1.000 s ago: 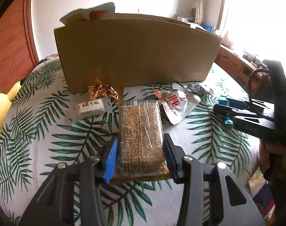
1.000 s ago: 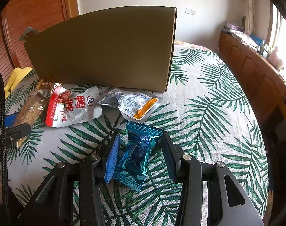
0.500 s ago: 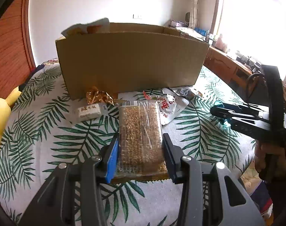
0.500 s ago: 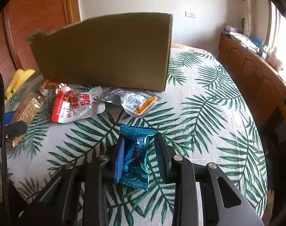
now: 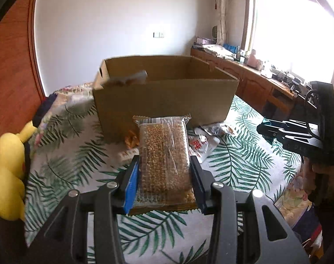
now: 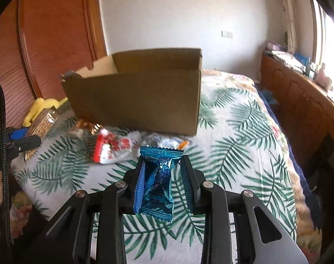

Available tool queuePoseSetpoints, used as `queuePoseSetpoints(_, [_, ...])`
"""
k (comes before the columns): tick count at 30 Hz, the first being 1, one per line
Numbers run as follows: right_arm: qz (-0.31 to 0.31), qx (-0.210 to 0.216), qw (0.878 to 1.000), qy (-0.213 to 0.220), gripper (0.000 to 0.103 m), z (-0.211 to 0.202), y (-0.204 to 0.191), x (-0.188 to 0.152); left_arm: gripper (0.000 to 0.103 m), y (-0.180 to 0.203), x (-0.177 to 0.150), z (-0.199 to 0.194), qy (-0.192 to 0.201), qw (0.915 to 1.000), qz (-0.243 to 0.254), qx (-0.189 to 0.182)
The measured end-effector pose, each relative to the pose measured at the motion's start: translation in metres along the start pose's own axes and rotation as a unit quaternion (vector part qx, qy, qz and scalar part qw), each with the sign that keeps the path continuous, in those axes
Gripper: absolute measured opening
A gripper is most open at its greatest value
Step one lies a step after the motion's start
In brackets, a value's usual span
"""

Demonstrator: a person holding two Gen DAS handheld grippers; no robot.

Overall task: Organize snacks
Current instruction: 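Lift both held packets and carry them over the open box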

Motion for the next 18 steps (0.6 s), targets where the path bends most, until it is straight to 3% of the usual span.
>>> queuePoseSetpoints(9, [-0.017, 0.010, 0.999, 0.033, 0.030, -0.022, -0.016, 0.022, 0.042, -0.012, 0.030, -0.037, 0.029, 0.9994, 0.015, 0.009])
queuePoseSetpoints(18, [-0.023, 0.018, 0.999, 0.041, 0.030, -0.020, -0.022, 0.045, 0.042, -0.016, 0.057, -0.027, 0.032, 0.9991, 0.025, 0.013])
Point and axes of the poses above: each gripper's, at about its wrist camera, not at the fingertips, and z roughly the way its jaws point, y to its right, x to its top, the point moved 2 cm from there along z, roughly the way its jaws point, and after that the axes turned 7 degrees about -x, right-handed, at the moved point
